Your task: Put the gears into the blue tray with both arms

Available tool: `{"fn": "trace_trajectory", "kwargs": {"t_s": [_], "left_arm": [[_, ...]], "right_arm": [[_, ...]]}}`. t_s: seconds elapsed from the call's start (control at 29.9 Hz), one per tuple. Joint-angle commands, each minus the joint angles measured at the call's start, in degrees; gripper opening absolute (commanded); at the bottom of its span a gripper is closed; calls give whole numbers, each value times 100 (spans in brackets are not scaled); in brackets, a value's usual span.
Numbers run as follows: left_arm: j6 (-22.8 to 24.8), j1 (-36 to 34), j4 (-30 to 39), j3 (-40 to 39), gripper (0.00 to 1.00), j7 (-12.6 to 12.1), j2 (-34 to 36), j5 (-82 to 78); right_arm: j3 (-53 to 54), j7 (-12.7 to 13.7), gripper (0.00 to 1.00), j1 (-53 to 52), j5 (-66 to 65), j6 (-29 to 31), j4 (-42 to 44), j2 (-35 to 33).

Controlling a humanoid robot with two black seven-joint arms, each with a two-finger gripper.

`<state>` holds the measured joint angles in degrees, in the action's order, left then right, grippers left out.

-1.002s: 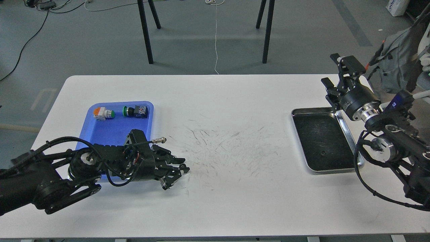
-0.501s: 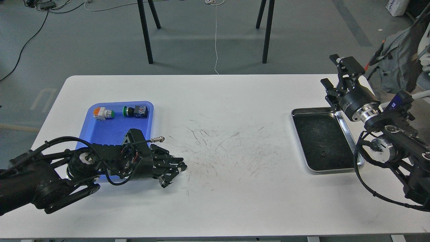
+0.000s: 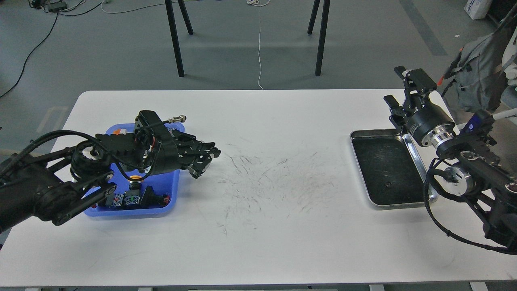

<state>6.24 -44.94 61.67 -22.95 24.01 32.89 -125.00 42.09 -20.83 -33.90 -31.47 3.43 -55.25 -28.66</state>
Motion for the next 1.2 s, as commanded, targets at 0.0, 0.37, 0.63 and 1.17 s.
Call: {"fn": "trace_trajectory", "kwargs": {"t_s": [0.0,0.37,0.63,1.17], "left_arm": [[18,20,-461,-306,13,43,120,89],[-430,564,-1410,-271,12,78,402,1092],[-808,829,-1798,71,13,236,411,1557],[-1134,943,-2273,106,23,245,235,1645]], "right_arm": [[1,8,90,-3,0,0,-12,1],[-8,8,91,-11,0,0,-21,1],[0,8,91,-20,0,0,-12,18],[-8,8,92,-64,0,-35,-3,98]]}}
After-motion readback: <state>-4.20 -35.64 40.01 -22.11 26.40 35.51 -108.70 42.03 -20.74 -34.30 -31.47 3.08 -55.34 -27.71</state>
